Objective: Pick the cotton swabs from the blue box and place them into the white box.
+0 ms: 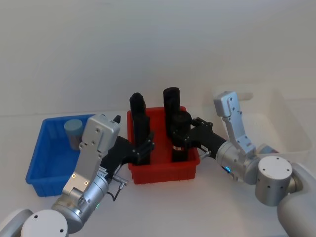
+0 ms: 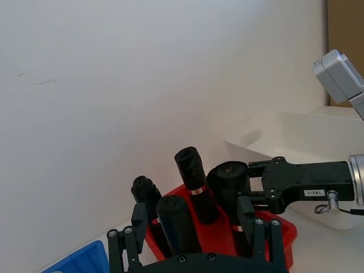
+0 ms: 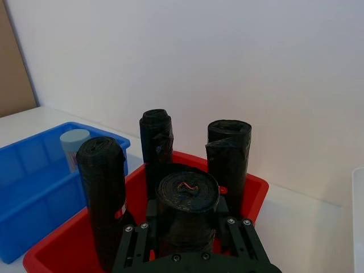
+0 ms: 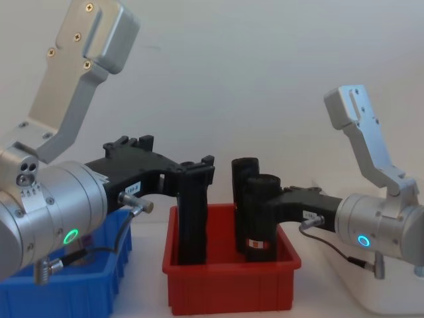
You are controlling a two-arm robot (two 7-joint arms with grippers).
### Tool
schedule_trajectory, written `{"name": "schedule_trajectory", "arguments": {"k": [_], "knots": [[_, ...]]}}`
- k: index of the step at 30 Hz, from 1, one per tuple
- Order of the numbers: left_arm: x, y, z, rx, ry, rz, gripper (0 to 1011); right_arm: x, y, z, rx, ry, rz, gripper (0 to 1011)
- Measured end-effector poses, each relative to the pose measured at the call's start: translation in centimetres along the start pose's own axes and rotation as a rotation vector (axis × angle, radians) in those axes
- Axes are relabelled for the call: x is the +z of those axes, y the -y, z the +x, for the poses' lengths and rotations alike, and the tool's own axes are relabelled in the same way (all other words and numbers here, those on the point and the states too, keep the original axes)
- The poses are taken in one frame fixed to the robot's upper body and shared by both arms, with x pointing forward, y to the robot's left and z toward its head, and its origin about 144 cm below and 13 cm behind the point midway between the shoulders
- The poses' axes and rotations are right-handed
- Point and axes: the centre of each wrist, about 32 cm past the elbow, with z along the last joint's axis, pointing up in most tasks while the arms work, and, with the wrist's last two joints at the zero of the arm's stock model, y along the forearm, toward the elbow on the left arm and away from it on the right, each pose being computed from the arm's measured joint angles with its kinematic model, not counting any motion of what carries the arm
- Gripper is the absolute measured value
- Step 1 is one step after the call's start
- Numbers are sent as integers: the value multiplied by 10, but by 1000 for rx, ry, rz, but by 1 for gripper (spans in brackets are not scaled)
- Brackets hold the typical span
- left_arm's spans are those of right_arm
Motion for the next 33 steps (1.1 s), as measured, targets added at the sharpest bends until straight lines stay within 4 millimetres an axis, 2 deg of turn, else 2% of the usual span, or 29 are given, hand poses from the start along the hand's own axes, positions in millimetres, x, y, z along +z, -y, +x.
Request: {"name": "schedule_trajectory", "arguments": {"k": [15, 33], "knots": [[0, 0, 0, 0, 0, 0, 1004, 11, 6, -1, -4, -3, 59, 538], [0, 0, 0, 0, 0, 0, 1004, 53, 38, -11, -80, 39, 202, 538]]}}
